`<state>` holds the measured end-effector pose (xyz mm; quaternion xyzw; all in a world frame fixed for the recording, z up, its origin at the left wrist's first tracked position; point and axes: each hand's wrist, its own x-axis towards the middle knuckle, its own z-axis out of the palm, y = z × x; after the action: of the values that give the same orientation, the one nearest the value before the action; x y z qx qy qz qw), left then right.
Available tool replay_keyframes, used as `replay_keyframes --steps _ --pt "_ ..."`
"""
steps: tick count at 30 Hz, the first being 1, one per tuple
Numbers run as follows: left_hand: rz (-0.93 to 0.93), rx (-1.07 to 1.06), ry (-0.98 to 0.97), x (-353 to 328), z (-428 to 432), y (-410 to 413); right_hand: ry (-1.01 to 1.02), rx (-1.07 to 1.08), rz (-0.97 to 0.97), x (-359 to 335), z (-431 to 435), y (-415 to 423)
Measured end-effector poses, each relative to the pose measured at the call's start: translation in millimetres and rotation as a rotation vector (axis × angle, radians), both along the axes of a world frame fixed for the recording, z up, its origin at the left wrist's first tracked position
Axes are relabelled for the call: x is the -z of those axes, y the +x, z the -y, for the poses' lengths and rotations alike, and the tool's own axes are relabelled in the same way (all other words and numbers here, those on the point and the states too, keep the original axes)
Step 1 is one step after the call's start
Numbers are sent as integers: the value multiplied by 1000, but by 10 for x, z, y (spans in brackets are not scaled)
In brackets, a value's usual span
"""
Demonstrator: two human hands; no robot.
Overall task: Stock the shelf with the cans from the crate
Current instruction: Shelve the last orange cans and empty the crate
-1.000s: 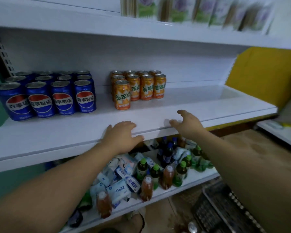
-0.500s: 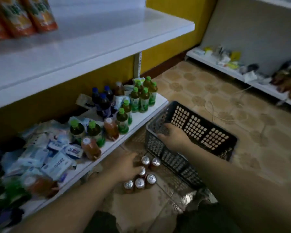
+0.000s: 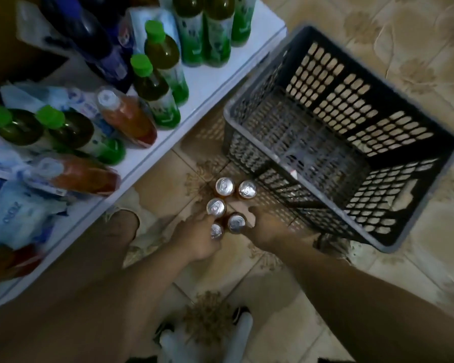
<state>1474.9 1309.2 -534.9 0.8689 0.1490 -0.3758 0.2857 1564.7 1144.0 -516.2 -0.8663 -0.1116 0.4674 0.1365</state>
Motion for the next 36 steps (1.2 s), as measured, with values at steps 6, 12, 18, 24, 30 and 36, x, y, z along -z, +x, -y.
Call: replay_keyframes --steps 6,12,18,24,30,36 --pt "39 79 76 479 -56 56 -35 -166 -75 864 -114 -52" --pt "34 40 -43 526 -81 108 42 -202 32 979 -45 25" --pt "51 -61 -199 -24 25 225 207 -81 207 70 133 128" --pt "236 -326 -377 -1042 -20 238 537 180 356 -1143 -19 36" --pt "521 -398 -452 -2385 -277 55 958 520 372 -2391 -405 -147" --pt "758 -505 -468 -3492 -526 -304 1208 605 323 -3451 -976 -352"
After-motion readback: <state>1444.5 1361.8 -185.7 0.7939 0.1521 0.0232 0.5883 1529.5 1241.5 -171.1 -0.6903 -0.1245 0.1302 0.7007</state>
